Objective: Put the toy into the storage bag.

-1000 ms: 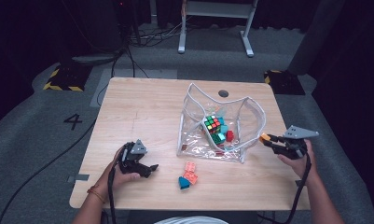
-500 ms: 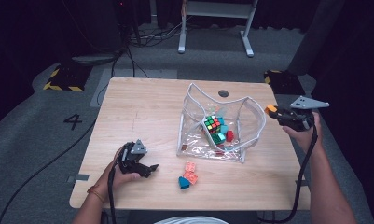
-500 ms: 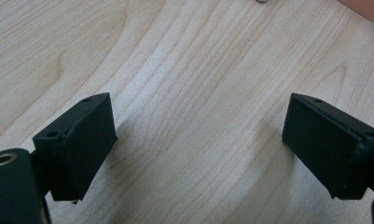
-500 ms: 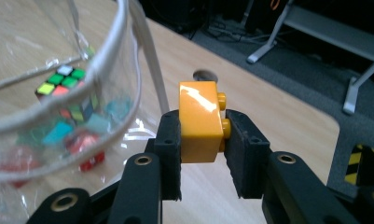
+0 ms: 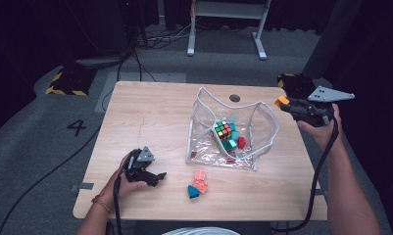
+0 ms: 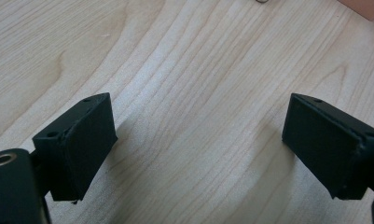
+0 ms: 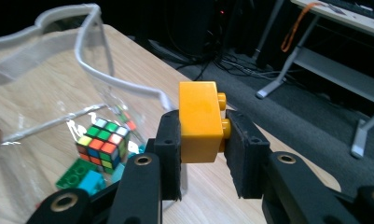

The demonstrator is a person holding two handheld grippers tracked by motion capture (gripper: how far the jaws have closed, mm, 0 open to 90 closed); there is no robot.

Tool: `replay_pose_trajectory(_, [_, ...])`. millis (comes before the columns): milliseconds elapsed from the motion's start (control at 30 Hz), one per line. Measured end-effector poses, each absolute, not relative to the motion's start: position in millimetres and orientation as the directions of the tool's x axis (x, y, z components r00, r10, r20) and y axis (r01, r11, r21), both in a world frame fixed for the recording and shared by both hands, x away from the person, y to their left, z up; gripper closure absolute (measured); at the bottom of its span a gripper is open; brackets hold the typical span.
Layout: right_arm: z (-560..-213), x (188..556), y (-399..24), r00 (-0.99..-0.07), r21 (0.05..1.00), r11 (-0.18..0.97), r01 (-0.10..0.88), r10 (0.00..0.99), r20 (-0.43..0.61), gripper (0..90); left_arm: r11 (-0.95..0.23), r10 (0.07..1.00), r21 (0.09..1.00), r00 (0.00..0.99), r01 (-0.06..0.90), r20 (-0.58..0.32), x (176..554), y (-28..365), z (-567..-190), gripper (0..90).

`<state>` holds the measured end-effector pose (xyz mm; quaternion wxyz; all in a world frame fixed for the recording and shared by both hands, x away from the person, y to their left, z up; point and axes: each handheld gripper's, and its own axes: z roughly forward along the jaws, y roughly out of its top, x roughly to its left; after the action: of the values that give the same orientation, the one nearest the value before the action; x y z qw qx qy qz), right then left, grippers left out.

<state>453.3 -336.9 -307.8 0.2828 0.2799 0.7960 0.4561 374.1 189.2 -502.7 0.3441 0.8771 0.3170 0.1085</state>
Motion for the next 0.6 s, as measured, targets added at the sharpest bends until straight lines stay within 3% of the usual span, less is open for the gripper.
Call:
replay_pose_trajectory(367, [-299, 436, -306, -0.768, 0.899, 0.416, 0.139, 0.618, -0.167, 68.0, -0.563, 0.631, 0.672, 0.775, 0.481, -0.027, 374, 189, -503, 9.6])
replay_pose_trajectory(600, [-300, 428, -277, -0.826, 0.866, 0.491, 0.096, 0.525, -0.205, 68.0, -0.562, 0.631, 0.672, 0.776, 0.482, -0.028, 374, 189, -503, 9.6])
